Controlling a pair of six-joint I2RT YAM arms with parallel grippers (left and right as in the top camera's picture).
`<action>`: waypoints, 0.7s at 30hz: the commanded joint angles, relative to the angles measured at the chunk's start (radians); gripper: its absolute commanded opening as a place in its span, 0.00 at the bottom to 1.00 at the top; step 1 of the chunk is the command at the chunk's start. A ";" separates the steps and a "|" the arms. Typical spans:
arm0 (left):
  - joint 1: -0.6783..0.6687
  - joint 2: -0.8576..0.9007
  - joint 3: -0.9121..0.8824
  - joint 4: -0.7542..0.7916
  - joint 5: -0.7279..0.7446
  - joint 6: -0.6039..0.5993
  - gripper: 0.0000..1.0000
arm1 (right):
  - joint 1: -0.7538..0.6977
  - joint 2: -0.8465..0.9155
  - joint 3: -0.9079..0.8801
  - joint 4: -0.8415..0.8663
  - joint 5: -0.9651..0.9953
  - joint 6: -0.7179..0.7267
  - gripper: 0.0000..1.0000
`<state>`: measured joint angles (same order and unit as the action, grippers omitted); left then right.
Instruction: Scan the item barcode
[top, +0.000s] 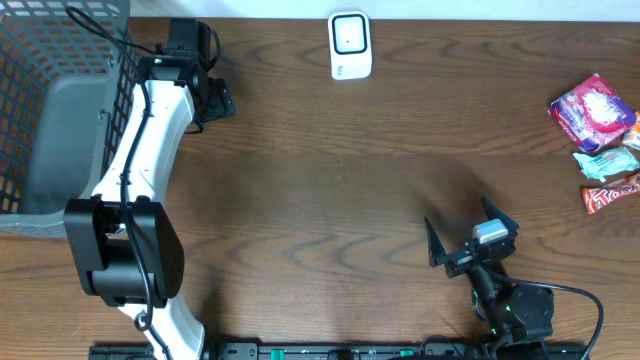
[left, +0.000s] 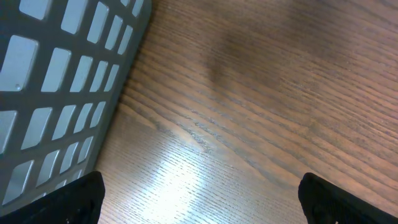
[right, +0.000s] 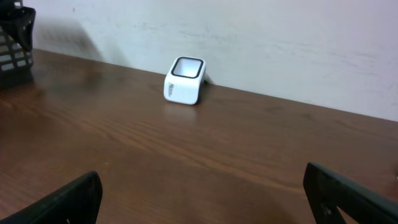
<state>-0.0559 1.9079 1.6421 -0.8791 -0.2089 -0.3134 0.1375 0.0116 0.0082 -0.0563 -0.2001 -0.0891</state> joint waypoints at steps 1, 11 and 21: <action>0.000 -0.005 -0.006 -0.003 -0.009 0.002 0.99 | -0.007 -0.007 -0.003 -0.007 0.014 -0.013 0.99; 0.000 -0.005 -0.006 -0.003 -0.009 0.002 0.99 | -0.061 -0.007 -0.002 -0.021 0.148 0.101 0.99; 0.000 -0.005 -0.006 -0.003 -0.009 0.002 0.99 | -0.117 -0.007 -0.002 -0.024 0.198 0.092 0.99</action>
<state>-0.0559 1.9079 1.6421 -0.8791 -0.2089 -0.3134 0.0532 0.0120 0.0082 -0.0731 -0.0341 -0.0151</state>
